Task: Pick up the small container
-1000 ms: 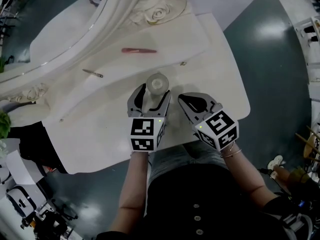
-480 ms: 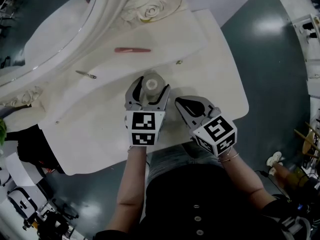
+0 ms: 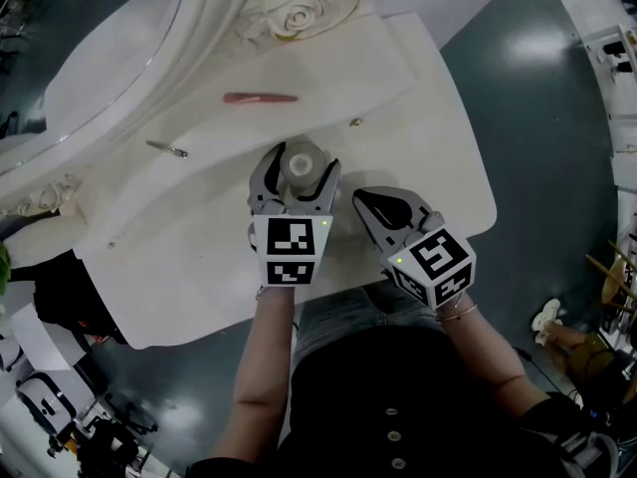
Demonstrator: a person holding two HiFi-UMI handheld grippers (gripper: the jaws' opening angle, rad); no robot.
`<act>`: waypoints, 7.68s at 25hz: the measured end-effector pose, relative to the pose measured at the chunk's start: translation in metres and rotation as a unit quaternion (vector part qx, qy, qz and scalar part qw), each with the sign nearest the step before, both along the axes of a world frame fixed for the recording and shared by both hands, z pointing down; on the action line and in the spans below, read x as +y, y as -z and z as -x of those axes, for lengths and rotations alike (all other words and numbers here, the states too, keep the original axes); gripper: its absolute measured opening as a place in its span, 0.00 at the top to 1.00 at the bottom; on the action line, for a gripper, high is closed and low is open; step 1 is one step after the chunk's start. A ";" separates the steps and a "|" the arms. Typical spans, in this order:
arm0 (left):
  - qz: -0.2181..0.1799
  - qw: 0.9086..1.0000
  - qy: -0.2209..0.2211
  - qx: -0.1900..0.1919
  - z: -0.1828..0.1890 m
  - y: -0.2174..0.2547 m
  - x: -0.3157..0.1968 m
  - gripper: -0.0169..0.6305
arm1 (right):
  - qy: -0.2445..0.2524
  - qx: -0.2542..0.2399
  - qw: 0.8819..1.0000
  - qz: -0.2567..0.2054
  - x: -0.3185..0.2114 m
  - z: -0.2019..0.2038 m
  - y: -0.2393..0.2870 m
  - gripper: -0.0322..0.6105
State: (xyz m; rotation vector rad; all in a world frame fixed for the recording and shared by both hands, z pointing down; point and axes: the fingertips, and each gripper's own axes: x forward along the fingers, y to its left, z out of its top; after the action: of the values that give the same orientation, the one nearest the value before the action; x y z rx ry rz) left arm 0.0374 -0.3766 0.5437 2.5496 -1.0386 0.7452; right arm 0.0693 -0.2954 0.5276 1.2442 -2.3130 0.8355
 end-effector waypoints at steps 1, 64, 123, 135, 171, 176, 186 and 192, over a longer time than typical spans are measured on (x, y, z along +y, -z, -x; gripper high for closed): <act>-0.002 1.000 -0.001 0.001 -0.001 0.000 -0.001 0.49 | -0.002 0.001 1.000 0.001 0.000 -0.001 -0.001 0.95; -0.033 0.996 -0.017 0.083 0.026 0.075 0.035 0.50 | -0.002 0.016 0.995 -0.096 -0.011 0.021 0.064 0.95; -0.119 0.976 0.032 0.181 0.061 0.185 0.087 0.50 | 0.115 -0.023 0.967 -0.226 -0.017 0.059 0.176 0.95; -0.102 0.978 0.018 0.183 0.055 0.166 0.107 0.50 | 0.122 -0.024 0.973 -0.196 0.005 0.055 0.154 0.95; -0.074 0.980 0.023 0.185 0.053 0.144 0.127 0.50 | 0.114 -0.022 0.983 -0.140 0.039 0.054 0.118 0.95; -0.073 0.980 0.026 0.185 0.053 0.143 0.125 0.50 | 0.110 -0.020 0.984 -0.139 0.039 0.052 0.118 0.95; -0.070 0.980 0.014 0.188 0.051 0.141 0.123 0.50 | 0.102 -0.016 0.985 -0.135 0.039 0.052 0.114 0.95; -0.068 0.980 0.009 0.186 0.052 0.140 0.120 0.50 | 0.099 -0.014 0.986 -0.135 0.038 0.052 0.115 0.95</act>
State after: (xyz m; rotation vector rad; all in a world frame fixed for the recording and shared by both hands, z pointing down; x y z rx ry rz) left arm -0.0144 -0.2566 0.4041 2.6471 -1.0108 0.1812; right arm 0.0173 -0.2574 0.4131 1.0855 -2.5852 0.4875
